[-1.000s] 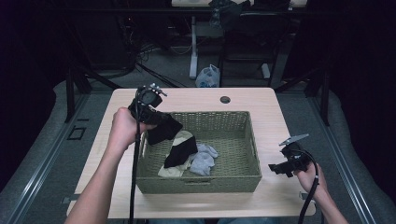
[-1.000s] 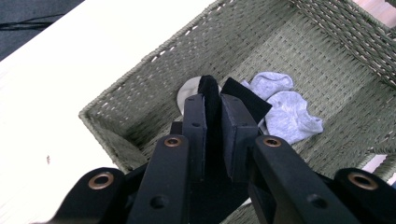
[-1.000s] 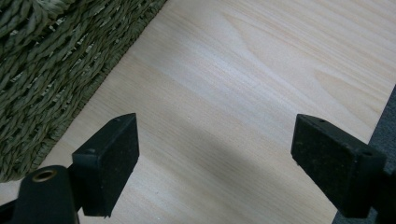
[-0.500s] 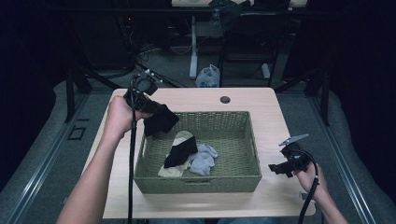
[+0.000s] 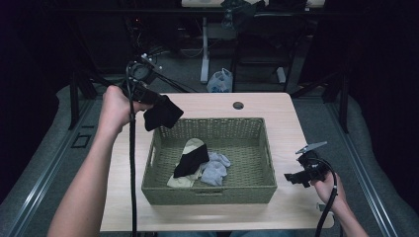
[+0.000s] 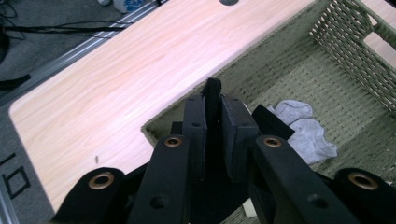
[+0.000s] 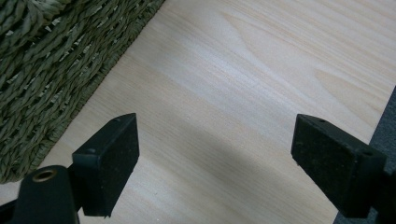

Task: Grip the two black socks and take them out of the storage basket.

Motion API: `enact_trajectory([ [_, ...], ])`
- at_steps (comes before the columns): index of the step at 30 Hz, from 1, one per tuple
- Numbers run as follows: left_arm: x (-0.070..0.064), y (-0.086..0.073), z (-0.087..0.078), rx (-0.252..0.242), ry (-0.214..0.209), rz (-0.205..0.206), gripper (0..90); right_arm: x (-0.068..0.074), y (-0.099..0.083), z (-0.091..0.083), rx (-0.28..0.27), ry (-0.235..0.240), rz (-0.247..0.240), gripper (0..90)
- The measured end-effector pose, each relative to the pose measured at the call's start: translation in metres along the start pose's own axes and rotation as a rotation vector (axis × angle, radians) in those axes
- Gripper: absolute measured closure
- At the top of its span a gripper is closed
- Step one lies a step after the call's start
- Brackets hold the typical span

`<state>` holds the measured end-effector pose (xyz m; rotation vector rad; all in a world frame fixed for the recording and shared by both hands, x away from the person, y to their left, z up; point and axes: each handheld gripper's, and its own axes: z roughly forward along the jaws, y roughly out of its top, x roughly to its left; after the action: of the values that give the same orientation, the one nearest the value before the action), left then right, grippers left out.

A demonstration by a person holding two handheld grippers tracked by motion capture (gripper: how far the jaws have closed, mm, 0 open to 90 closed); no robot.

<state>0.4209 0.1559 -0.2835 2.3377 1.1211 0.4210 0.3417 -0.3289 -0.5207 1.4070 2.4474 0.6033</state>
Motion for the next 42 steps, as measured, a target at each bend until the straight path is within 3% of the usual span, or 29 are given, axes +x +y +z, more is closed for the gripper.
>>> enact_trajectory([
  [18, 0.032, -0.021, -0.028, -0.028, 0.067, -0.085, 80.9, 0.001, 0.000, -0.001, -0.004, -0.002, 0.001, 14.8],
  [28, 0.052, -0.052, -0.042, -0.035, 0.113, -0.147, 80.9, 0.001, 0.000, -0.001, -0.008, -0.005, 0.000, 14.8],
  [34, 0.060, -0.067, -0.042, -0.028, 0.133, -0.179, 80.9, 0.002, 0.000, -0.001, -0.003, -0.001, -0.001, 14.8],
  [42, 0.070, -0.090, -0.026, 0.012, 0.145, -0.221, 80.8, 0.002, 0.000, 0.000, -0.005, -0.006, 0.000, 14.8],
])
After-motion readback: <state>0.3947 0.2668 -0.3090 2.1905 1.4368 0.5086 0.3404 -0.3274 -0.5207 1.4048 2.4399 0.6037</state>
